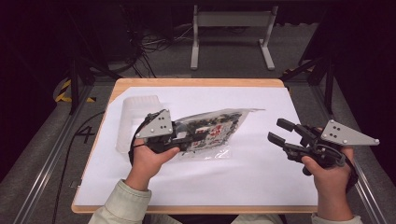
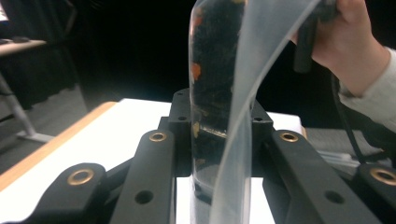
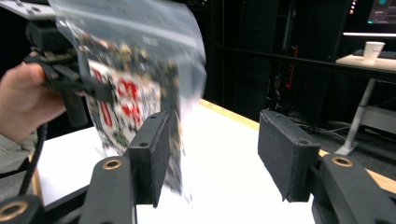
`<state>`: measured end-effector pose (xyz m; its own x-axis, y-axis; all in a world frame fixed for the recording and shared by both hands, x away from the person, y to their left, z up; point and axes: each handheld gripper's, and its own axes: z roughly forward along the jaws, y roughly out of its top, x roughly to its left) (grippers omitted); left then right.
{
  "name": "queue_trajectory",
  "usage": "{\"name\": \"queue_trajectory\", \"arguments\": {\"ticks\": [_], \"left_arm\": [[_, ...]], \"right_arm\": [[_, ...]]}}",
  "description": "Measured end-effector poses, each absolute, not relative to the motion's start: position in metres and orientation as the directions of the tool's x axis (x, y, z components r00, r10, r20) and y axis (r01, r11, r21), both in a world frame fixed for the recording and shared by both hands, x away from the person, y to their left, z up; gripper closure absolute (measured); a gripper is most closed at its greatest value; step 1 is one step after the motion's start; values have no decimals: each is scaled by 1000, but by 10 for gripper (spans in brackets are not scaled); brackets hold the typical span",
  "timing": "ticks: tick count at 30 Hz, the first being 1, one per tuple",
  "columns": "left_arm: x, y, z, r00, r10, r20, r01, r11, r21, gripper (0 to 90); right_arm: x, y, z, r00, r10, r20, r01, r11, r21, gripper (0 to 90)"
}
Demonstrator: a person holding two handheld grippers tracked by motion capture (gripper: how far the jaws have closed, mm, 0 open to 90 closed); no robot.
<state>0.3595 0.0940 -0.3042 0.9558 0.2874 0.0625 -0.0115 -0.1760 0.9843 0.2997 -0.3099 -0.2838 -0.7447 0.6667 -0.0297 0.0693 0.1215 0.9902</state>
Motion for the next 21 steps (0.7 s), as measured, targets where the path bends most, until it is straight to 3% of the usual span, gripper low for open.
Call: {"name": "queue_trajectory", "arguments": {"ticks": [5, 21], "left_arm": [[362, 111, -298, 920, 382, 83, -19, -169, 985, 718], [369, 140, -294, 856, 508, 93, -38, -119, 992, 718]], "right_arm": [[302, -314, -288, -729, 685, -11, 95, 117, 989, 446], [309, -328, -303, -700, 713, 38, 166, 111, 980, 449]]}}
